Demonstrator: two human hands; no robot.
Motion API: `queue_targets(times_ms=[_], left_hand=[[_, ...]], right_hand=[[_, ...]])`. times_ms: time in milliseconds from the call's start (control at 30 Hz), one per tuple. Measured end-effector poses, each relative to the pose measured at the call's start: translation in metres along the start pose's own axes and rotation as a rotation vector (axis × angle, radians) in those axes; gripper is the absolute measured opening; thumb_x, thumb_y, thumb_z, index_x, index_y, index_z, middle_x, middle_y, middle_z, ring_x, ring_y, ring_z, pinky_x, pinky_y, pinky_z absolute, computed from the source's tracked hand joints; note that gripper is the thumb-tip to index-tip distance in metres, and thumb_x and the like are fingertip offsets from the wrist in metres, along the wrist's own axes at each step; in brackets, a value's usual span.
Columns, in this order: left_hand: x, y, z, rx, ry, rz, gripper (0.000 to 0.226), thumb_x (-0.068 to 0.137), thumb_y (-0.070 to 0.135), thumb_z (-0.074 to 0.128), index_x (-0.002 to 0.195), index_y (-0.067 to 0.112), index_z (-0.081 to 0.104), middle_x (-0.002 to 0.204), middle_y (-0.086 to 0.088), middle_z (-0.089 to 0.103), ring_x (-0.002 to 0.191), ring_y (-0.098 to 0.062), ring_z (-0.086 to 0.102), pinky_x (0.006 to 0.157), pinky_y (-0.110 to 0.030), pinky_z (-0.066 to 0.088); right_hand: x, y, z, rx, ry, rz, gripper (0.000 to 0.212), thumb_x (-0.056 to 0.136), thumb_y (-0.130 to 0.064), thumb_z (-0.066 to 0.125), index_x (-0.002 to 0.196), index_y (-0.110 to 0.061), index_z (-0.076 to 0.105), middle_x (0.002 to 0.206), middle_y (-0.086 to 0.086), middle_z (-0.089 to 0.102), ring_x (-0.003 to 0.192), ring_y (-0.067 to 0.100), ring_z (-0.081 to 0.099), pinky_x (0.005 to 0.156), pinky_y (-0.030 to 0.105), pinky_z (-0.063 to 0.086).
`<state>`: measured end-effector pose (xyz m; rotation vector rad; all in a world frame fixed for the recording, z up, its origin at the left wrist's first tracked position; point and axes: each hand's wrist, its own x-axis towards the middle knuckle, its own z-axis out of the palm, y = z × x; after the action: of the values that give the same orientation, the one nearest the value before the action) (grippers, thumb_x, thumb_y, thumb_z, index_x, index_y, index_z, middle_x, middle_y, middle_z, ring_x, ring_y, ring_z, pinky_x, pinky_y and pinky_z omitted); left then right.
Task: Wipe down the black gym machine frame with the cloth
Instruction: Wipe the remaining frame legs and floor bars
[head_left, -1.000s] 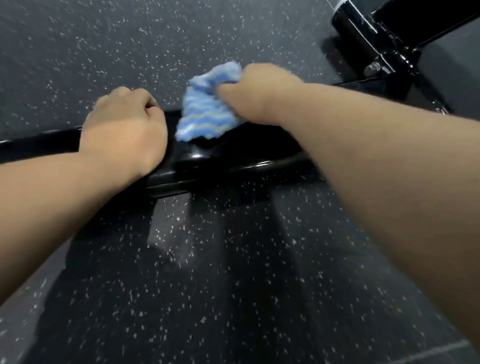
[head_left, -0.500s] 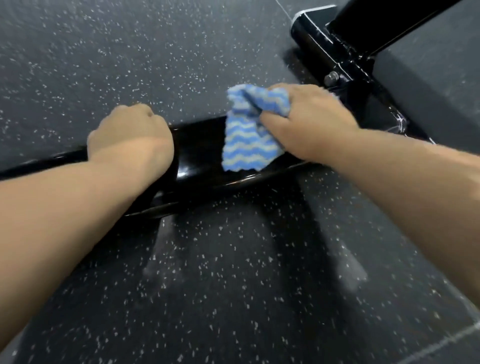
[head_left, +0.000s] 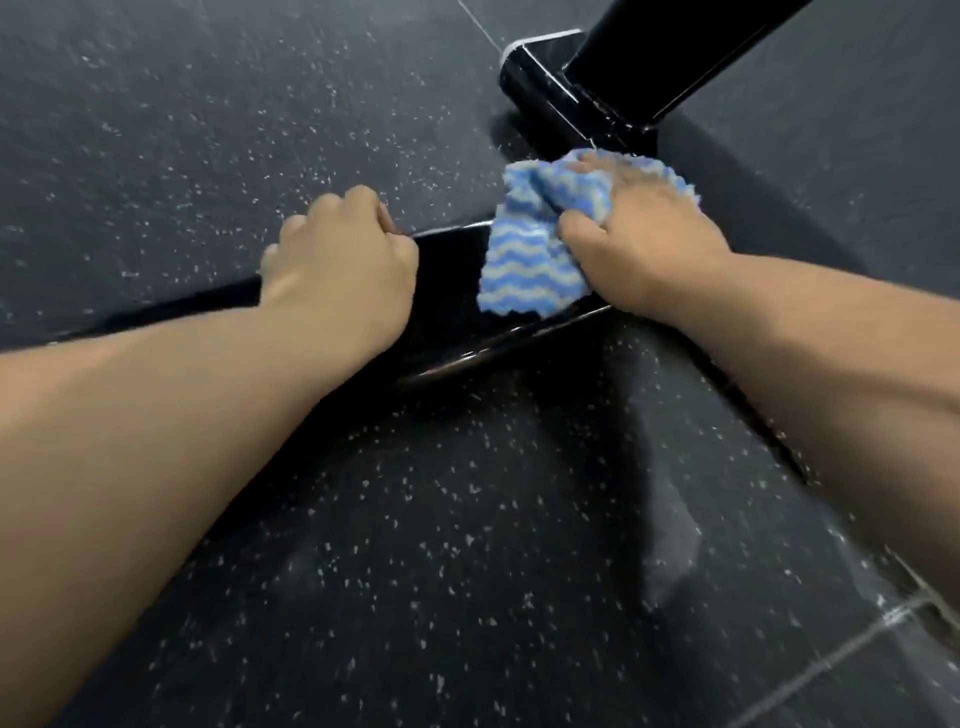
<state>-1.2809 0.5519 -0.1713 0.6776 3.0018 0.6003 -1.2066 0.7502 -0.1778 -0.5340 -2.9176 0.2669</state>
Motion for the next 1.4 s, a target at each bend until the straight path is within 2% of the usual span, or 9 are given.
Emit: queue_targets(times_ms=[100,267,467,667,833,900,1100,1233,1400], left_hand=[[-0.001,0.003,0.008,0.023,0.09,-0.041,0.022,0.094,0.025,0.036,0.105,0.016,0.053,0.117,-0.016,0.054,0.109,-0.038,0.047,0.09,-0.044,0.038],[-0.004,-0.002,0.007,-0.044,0.132,-0.022,0.019,0.093,0.024,0.038,0.098,0.017,0.055,0.099,-0.004,0.051,0.103,-0.034,0.049,0.086,-0.04,0.037],[-0.004,0.001,0.007,-0.055,0.138,-0.021,0.02,0.092,0.025,0.041,0.098,0.016,0.058,0.096,0.0,0.048,0.1,-0.031,0.049,0.087,-0.041,0.038],[-0.009,0.001,0.003,-0.139,0.136,-0.019,0.022,0.089,0.017,0.041,0.098,0.02,0.061,0.105,-0.004,0.056,0.107,-0.029,0.05,0.086,-0.033,0.036],[-0.009,0.004,0.004,-0.099,0.119,-0.042,0.024,0.09,0.017,0.041,0.102,0.018,0.061,0.113,-0.01,0.057,0.109,-0.033,0.049,0.089,-0.037,0.038],[-0.009,0.005,0.004,-0.093,0.116,-0.047,0.024,0.09,0.018,0.04,0.101,0.018,0.061,0.113,-0.01,0.057,0.108,-0.033,0.049,0.088,-0.037,0.038],[-0.007,0.006,0.003,-0.117,0.125,-0.037,0.024,0.088,0.018,0.04,0.097,0.019,0.062,0.112,-0.007,0.06,0.107,-0.031,0.051,0.089,-0.037,0.039],[-0.009,0.006,-0.002,-0.21,0.135,-0.088,0.025,0.084,0.014,0.043,0.09,0.026,0.063,0.108,-0.002,0.064,0.105,-0.026,0.054,0.09,-0.03,0.04],[-0.02,-0.007,-0.01,-0.2,0.029,0.053,0.04,0.086,0.012,0.04,0.114,0.028,0.064,0.123,0.0,0.062,0.116,-0.022,0.052,0.1,-0.029,0.038]], right_hand=[[0.015,-0.025,0.01,-0.108,0.03,0.174,0.042,0.09,-0.04,0.032,0.114,-0.016,0.057,0.128,0.011,0.057,0.12,0.028,0.049,0.09,0.032,0.034],[-0.01,-0.005,-0.004,0.026,-0.089,-0.192,0.053,0.088,-0.04,0.028,0.134,-0.02,0.047,0.142,0.002,0.047,0.132,0.022,0.041,0.105,0.032,0.03],[-0.002,0.0,0.0,-0.041,-0.013,0.254,0.067,0.089,-0.044,0.026,0.15,-0.014,0.027,0.158,0.006,0.023,0.145,0.022,0.019,0.118,0.038,0.015],[-0.061,-0.023,0.018,0.165,0.117,-0.028,0.078,0.084,-0.054,0.021,0.15,-0.013,0.029,0.158,0.005,0.024,0.146,0.02,0.018,0.119,0.033,0.006],[-0.076,-0.064,0.026,0.652,0.252,0.554,0.082,0.094,-0.025,0.051,0.153,-0.009,-0.004,0.16,0.006,-0.018,0.147,0.019,-0.015,0.118,0.026,-0.006],[-0.073,-0.079,0.026,0.913,0.293,0.796,0.084,0.095,-0.016,0.05,0.152,-0.011,-0.012,0.158,0.005,-0.023,0.148,0.02,-0.005,0.117,0.023,0.004],[-0.027,-0.068,0.014,1.276,0.585,1.249,0.073,0.097,-0.017,0.045,0.153,-0.017,-0.001,0.159,0.004,0.012,0.138,0.026,0.034,0.11,0.036,0.03],[-0.056,-0.104,0.024,1.352,0.411,1.2,0.061,0.093,-0.017,0.051,0.148,-0.013,0.024,0.142,0.008,0.045,0.117,0.02,0.053,0.089,0.018,0.037],[-0.069,-0.078,0.019,1.445,0.544,1.215,0.003,0.085,-0.013,0.059,0.088,-0.012,0.06,0.09,0.009,0.064,0.081,0.026,0.062,0.077,0.042,0.05]])
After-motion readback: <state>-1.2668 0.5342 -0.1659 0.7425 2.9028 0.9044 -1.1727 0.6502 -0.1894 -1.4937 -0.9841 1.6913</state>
